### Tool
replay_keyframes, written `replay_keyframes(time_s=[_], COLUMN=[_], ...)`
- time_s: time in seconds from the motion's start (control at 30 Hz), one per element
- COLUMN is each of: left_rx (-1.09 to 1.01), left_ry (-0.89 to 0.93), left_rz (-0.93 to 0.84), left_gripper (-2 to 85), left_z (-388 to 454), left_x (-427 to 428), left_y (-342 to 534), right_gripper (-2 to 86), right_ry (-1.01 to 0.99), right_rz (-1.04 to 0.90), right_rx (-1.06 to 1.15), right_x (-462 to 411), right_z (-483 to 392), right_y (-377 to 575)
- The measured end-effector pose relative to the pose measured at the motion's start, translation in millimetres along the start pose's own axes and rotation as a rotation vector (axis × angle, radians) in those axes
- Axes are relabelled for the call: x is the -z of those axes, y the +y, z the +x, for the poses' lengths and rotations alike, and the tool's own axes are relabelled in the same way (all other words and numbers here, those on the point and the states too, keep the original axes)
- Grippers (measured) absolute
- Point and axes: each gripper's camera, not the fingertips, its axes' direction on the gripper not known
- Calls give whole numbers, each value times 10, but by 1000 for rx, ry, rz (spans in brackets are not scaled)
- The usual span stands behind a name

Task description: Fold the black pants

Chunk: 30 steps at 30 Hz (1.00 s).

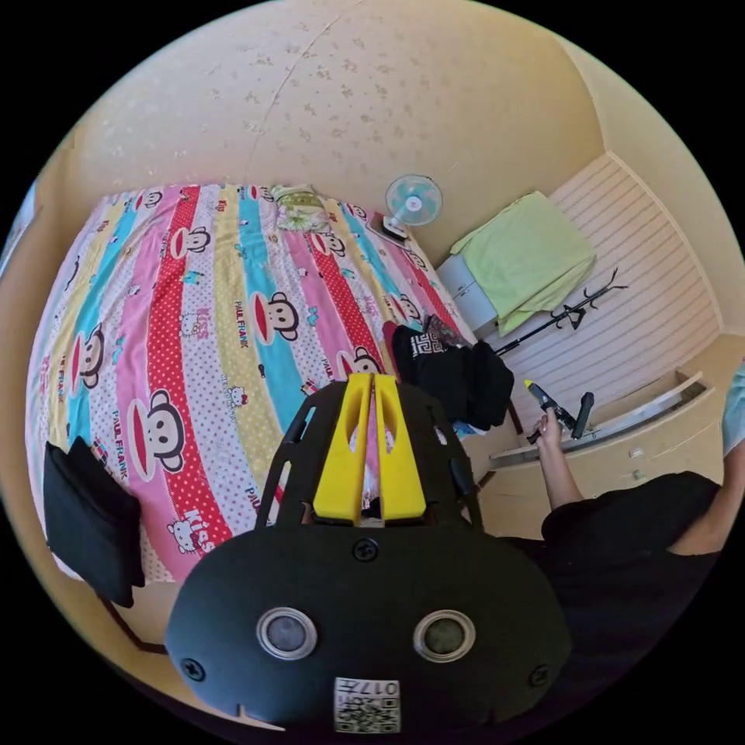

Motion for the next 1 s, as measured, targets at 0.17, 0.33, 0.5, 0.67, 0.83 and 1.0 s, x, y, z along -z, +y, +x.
replay_keyframes(time_s=[0.17, 0.33, 0.5, 0.67, 0.83, 1.0], left_rx=[-87, -112, -95, -113, -77, 107], left_ry=[24, 60, 15, 132, 58, 88], left_rz=[-112, -74, -123, -116, -51, 66], left_gripper=[-10, -10, -10, -10, -10, -10], left_z=[1299, 2382, 3053, 3599, 3674, 3099], left_x=[-386, -742, -1193, -1394, -1148, -731], left_y=[-336, -601, -823, -1065, -984, -646], right_gripper=[111, 148, 186, 157, 86, 49], right_ry=[22, -88, -58, 367, 611, -32], right_rz=[-105, -218, -350, -594, -602, -347], right_rx=[-91, -182, -128, 229, 464, -132], right_x=[136, -194, -919, -1883, -1768, -433], right_z=[741, 1331, 788, 271, 435, 1789], right_y=[-626, -1086, -1717, -1847, -1623, -2039])
